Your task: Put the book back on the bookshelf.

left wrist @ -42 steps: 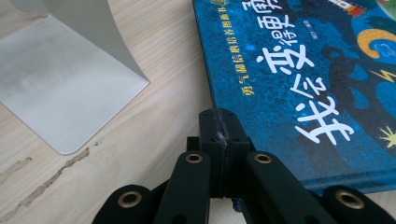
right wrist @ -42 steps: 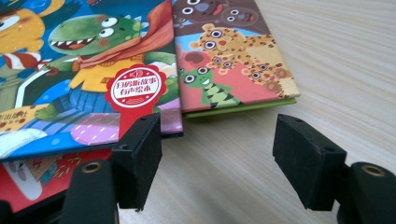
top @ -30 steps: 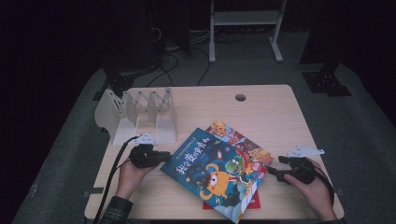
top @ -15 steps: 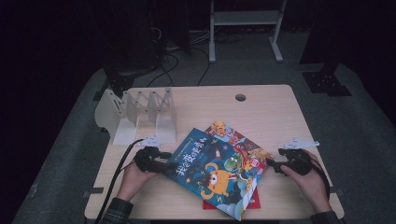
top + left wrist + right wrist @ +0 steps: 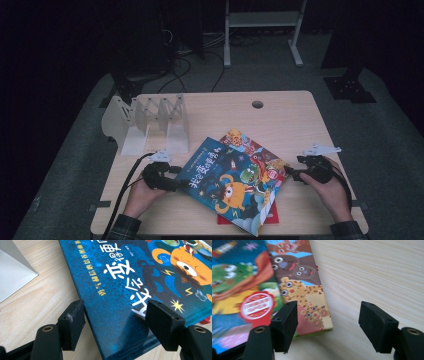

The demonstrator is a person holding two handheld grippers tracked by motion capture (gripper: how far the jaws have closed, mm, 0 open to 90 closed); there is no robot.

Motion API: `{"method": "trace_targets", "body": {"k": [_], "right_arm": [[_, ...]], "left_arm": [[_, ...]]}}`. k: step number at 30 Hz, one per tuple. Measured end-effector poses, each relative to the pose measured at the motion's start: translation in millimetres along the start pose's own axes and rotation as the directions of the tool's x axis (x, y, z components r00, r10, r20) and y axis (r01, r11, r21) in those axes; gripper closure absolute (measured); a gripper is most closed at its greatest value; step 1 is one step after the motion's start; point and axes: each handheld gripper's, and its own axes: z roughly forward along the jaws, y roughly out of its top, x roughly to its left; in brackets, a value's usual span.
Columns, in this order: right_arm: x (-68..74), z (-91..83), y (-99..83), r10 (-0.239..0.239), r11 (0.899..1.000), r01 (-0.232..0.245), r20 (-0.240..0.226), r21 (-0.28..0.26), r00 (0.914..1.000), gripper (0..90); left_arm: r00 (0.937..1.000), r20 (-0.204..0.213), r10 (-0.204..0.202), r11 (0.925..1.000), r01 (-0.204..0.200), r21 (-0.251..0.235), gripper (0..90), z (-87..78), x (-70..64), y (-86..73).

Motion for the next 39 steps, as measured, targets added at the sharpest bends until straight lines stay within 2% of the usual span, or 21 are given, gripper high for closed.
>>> {"method": "trace_targets", "body": {"k": [4, 8, 14, 19, 26, 31, 33, 34, 39], "right_arm": [[4.5, -5.6, -3.5, -0.020, 1.000, 0.020, -0.008, 0.000, 0.9998, 29.0], [8.2, -0.7, -4.7, -0.037, 0.999, 0.037, -0.022, 0.010, 0.9991, 28.5], [4.7, 4.3, -2.1, -0.028, 1.000, 0.029, -0.015, 0.006, 0.9995, 28.5], [0.5, 13.4, 4.1, -0.018, 1.000, 0.018, -0.014, -0.005, 0.9997, 29.4], [-3.1, 24.5, 13.0, -0.022, 1.000, 0.022, 0.002, 0.013, 0.9998, 30.3], [-6.6, 34.6, 20.6, -0.005, 1.000, 0.005, 0.012, 0.010, 0.9999, 31.5], [-8.3, 37.8, 23.3, -0.002, 1.000, 0.001, 0.012, 0.017, 0.9999, 29.9], [-9.6, 38.3, 26.1, 0.004, 1.000, -0.004, 0.014, 0.027, 0.9999, 28.1], [-6.3, 29.4, 28.3, 0.021, 1.000, -0.021, -0.001, -0.005, 0.9998, 28.3]], "left_arm": [[1.0000, 0.000, 0.000, 1.0000, 0.000, 0.001, 31.4, 0.1, -0.1, 0.0], [1.0000, 0.003, -0.001, 1.0000, 0.001, 0.003, 29.8, 0.5, -0.4, -0.2], [0.9995, 0.028, -0.013, 0.9999, 0.013, 0.000, 27.1, 2.2, 1.0, -1.6], [0.9996, 0.028, -0.003, 0.9999, 0.002, 0.010, 21.0, 3.8, -1.4, -1.6], [0.9997, 0.022, 0.008, 0.9997, -0.009, 0.024, 18.8, 0.9, -10.8, -5.1], [0.9995, 0.024, 0.021, 0.9991, -0.022, 0.036, 18.9, -3.2, -20.3, -9.5], [0.9995, 0.024, 0.019, 0.9995, -0.020, 0.026, 18.7, -3.6, -22.4, -11.5], [0.9995, 0.026, 0.018, 0.9995, -0.019, 0.027, 17.6, -3.6, -22.4, -12.0], [0.9999, 0.006, 0.014, 0.9996, -0.014, 0.026, 11.7, -5.3, -21.7, -10.5]]}}
